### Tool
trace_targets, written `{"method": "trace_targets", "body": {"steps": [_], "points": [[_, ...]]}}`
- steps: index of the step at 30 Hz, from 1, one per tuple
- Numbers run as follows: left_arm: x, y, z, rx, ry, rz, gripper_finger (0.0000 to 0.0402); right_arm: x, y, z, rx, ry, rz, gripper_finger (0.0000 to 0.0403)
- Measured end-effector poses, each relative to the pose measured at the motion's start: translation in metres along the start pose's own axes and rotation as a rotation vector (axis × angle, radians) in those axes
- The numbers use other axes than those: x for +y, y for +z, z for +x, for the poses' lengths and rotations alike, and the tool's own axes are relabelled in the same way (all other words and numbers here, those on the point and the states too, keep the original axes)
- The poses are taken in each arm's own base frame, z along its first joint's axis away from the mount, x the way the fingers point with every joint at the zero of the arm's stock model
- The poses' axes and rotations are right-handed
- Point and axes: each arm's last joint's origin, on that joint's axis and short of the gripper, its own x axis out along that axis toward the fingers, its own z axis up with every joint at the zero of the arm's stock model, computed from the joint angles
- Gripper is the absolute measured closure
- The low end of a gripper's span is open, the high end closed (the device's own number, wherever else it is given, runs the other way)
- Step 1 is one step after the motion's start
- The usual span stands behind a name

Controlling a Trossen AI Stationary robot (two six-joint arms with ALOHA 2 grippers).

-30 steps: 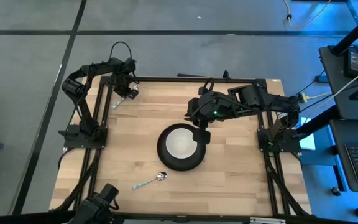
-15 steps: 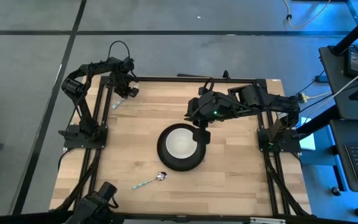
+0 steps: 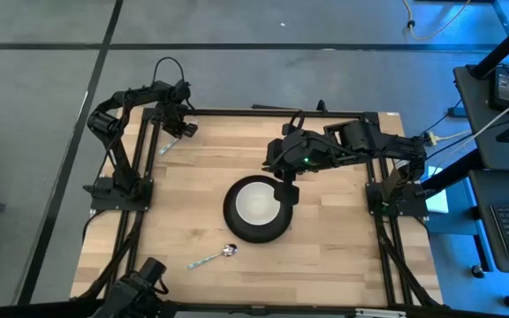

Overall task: Set table place
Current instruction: Move the blue fork to the left of the black plate

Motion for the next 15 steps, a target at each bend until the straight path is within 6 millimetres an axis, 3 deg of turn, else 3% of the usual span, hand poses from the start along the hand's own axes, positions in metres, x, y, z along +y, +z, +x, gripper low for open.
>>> {"method": "trace_targets", "body": {"steps": [4, 9, 15], "points": [[0.000, 0.000, 0.000, -0.002, 0.001, -0.013, 0.0330, 0.000, 0.000, 0.000, 0.000, 0.000, 0.000, 0.0345], [0.002, 0.009, 0.007, 0.003, 0.001, -0.157, 0.0340, 0.000, 0.000, 0.000, 0.000, 0.000, 0.002, 0.0345], [0.001, 0.017, 0.015, 0.116, 0.005, -0.142, 0.0346, 0.000, 0.000, 0.000, 0.000, 0.000, 0.003, 0.0345]]}}
